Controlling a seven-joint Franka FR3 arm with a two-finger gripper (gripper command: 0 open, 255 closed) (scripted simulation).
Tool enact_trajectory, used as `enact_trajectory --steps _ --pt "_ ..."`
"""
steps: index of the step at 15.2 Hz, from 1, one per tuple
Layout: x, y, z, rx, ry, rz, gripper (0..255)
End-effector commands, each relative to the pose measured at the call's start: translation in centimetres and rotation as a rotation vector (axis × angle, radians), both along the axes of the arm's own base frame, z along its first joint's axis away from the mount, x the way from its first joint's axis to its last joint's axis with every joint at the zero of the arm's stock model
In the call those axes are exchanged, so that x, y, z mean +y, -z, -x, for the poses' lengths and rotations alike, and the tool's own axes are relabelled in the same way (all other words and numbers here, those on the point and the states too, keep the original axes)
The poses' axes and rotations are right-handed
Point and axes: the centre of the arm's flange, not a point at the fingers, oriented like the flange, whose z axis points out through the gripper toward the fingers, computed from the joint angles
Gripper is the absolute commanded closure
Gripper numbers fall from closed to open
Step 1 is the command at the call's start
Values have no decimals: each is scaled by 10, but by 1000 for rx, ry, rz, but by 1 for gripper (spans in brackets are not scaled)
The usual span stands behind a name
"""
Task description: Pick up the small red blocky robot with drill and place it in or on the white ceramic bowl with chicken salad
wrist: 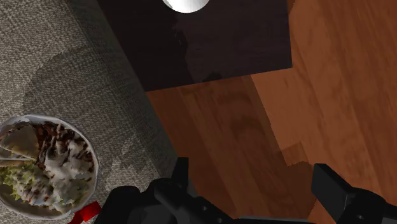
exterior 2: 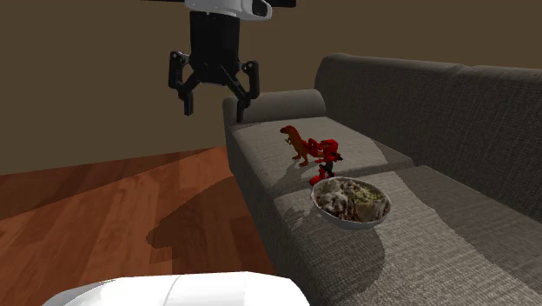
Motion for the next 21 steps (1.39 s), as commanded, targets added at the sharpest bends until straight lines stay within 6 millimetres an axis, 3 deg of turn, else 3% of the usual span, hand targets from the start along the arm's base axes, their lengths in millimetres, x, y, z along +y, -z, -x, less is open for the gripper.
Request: enact_trajectory --steps 1,21 --pt "0 0 0 0 0 0 0" --pt "-207 87 -125 -56 -61 22 0"
